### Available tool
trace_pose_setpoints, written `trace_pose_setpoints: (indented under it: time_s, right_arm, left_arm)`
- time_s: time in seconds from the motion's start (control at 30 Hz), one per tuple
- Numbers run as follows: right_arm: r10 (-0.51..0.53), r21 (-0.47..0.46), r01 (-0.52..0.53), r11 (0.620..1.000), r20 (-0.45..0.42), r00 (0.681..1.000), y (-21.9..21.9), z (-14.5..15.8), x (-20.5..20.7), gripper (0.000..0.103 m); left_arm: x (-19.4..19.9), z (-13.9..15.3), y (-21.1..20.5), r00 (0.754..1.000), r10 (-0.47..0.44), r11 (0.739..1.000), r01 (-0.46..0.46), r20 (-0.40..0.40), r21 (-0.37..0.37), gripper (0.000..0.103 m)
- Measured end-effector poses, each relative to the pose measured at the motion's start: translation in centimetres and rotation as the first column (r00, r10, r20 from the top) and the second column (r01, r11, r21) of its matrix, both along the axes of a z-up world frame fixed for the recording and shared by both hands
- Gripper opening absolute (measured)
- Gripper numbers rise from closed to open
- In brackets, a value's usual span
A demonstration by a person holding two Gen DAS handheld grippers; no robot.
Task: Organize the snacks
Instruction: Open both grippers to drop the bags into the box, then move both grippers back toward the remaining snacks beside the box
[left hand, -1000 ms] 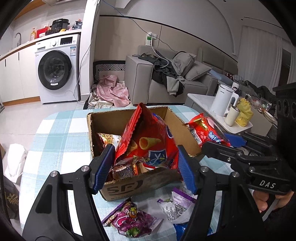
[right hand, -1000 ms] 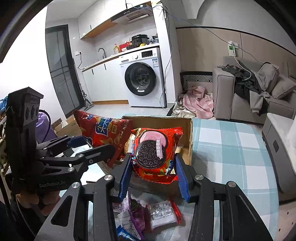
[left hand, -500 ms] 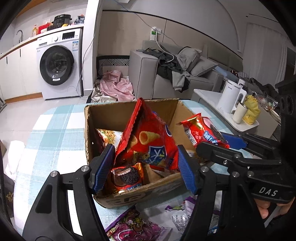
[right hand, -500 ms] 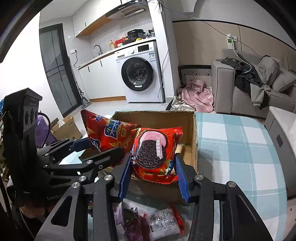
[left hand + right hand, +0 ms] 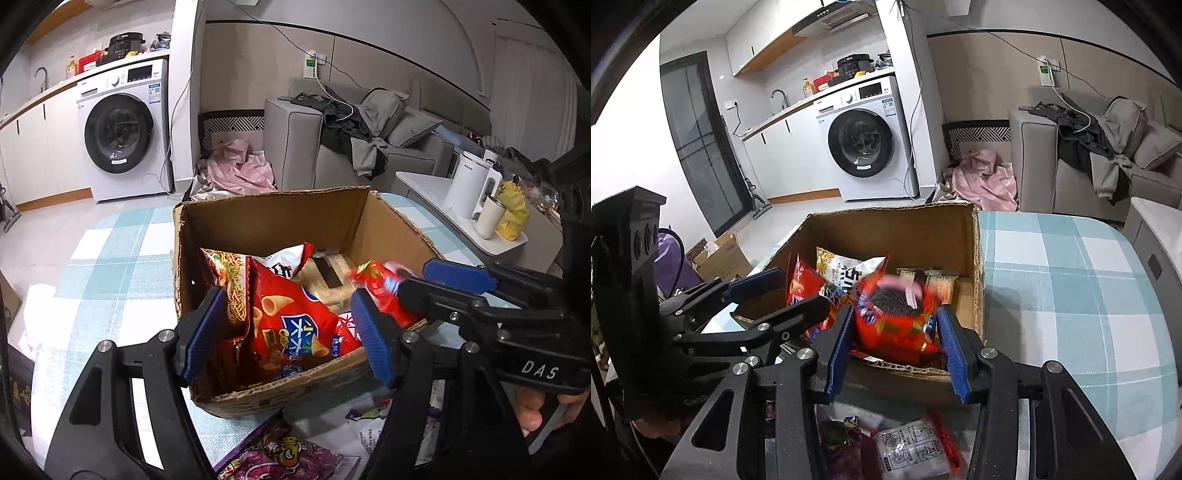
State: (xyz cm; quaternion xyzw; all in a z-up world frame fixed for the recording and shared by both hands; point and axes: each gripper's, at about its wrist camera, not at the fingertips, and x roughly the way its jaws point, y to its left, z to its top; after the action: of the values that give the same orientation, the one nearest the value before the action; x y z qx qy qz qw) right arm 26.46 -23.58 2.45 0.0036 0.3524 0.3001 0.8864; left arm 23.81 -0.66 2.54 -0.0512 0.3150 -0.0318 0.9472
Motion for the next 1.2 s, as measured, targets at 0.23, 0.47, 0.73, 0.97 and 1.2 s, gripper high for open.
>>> trace_pose_setpoints:
  time_s: [0.23,0.47,0.73,0.97,1.2]
  right_arm:
    - [-0.017,0.046,0.015,0.999,0.043,0.999,-1.2,0.4,-0.9,0.064]
    - [-0.044,0.061,0.039,0.997,0.092,0.995,-3.1,2.3,-3.0,0.096]
    - [-0.043,0.067,0.039,0.997,0.068,0.997,-5.0,3.2,-5.8,0.103]
    - [-0.053,0.056,0.051,0.997,0.051,0.997,-6.3,3.4,-8.5,0.103]
    - [-0.080,0.037,0.080,0.996,0.013,0.997,-7.6,2.5,-10.4,0.103]
  left_arm:
    - [-0.4,0.1,0.0,1.000,0.006,1.000,-0.006,-0.001,-0.015,0.070]
    - [-3.4,1.5,0.2,1.000,-0.012,0.998,0.013,0.015,-0.063,0.083]
    - [-8.2,3.2,0.0,0.999,-0.007,0.999,0.008,0.037,-0.046,0.102]
    - [-12.7,4.1,0.4,0.999,0.006,1.000,-0.006,0.047,-0.007,0.102]
    - [-15.1,3.0,1.4,1.000,0.019,1.000,-0.019,0.019,0.008,0.102]
